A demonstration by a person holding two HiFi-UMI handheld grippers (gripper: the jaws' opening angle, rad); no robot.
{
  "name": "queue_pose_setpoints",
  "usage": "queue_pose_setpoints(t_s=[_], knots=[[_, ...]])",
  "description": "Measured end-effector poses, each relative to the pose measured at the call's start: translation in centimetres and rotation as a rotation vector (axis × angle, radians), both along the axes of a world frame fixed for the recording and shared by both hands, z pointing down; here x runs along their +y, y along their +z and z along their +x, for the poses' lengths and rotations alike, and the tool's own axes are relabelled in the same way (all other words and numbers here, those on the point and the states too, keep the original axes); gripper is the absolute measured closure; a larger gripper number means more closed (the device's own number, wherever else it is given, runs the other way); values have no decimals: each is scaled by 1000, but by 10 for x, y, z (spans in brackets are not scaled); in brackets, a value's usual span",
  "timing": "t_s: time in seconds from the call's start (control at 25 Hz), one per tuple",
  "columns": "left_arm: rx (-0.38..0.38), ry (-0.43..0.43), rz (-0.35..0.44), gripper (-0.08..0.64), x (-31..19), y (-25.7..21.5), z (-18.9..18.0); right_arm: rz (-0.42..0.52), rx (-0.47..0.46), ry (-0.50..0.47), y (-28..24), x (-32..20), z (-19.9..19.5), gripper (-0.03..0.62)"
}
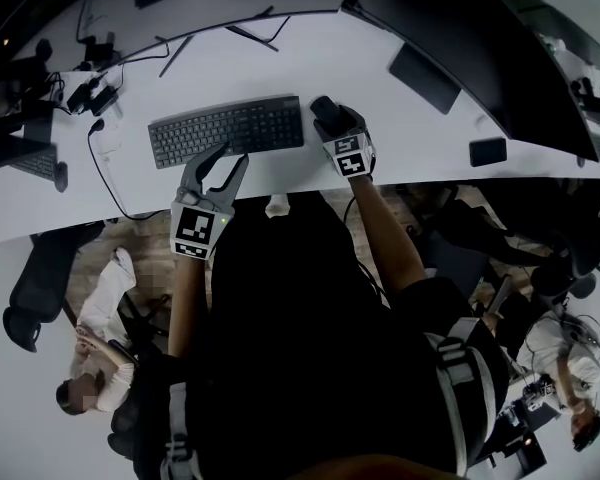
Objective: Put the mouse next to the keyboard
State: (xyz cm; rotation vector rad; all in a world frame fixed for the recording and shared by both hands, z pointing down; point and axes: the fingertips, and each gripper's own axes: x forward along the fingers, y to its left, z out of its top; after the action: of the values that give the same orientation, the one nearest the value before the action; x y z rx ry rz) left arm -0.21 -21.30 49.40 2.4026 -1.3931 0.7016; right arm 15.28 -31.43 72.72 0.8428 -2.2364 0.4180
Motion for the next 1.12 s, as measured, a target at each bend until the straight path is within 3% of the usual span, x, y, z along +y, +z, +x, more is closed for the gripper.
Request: queue_pose_setpoints(t_s=[0.28, 0.64, 0.92, 1.04, 1.12], knots=[[4, -15, 21, 416, 5, -4, 9, -2, -28, -17, -3, 3, -1, 258], [7, -26, 37, 416, 11, -5, 20, 38, -46, -35, -17, 15, 15, 256], [9, -36, 42, 417, 17, -2, 30, 56, -59, -18, -23, 31, 43, 313], [9, -39, 51, 420, 17, -3, 30, 59, -69, -21, -31, 37, 48, 372], [11, -42, 61, 426, 16, -4, 30, 55, -98, -37, -39, 42, 47, 462]])
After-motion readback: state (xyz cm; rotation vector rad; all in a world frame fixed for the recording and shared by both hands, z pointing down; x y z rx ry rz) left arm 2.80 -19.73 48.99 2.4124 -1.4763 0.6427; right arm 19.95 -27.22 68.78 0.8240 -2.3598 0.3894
